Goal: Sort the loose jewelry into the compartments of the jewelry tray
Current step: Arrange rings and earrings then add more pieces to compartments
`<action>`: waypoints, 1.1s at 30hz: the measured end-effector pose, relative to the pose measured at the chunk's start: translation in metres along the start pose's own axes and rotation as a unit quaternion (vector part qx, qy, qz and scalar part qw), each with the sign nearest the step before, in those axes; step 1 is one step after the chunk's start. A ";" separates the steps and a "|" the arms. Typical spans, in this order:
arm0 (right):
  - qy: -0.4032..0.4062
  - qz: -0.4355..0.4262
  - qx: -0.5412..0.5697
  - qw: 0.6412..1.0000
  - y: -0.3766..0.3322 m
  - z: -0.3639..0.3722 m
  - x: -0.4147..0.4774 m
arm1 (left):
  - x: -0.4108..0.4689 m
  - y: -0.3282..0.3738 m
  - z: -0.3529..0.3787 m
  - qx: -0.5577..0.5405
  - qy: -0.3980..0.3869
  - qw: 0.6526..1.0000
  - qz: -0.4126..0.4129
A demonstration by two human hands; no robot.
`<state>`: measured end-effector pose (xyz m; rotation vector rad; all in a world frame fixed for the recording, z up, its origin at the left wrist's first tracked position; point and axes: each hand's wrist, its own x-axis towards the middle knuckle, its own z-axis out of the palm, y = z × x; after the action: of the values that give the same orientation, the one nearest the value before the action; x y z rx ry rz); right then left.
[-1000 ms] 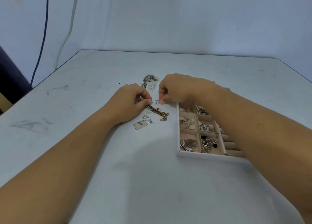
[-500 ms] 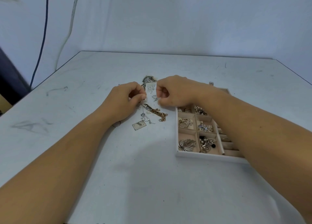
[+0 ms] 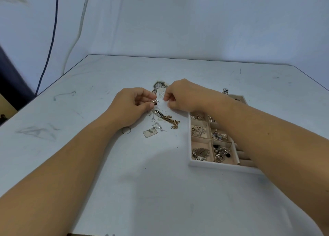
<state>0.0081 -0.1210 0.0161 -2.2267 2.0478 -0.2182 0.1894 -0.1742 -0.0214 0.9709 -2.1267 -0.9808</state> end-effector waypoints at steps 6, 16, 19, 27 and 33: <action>0.036 -0.005 -0.042 0.998 0.002 0.003 -0.007 | -0.004 0.002 -0.002 0.071 0.008 0.997 0.032; 0.190 -0.044 0.023 0.981 0.021 -0.025 -0.068 | -0.016 0.023 0.008 -0.013 0.046 0.997 0.057; 0.214 -0.045 0.033 0.975 0.026 -0.031 -0.091 | -0.024 0.042 0.014 -0.050 0.048 0.995 0.074; 0.281 -0.070 -0.032 0.957 0.051 -0.021 -0.137 | -0.036 0.096 0.023 -0.096 0.005 0.986 0.137; 0.347 -0.065 0.000 0.936 0.056 -0.003 -0.153 | -0.036 0.102 0.044 -0.100 -0.013 0.984 0.145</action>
<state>-0.0602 0.0270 0.0046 -2.5259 2.1567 -1.1644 0.1392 -0.0816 0.0293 0.5348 -2.0698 -1.0358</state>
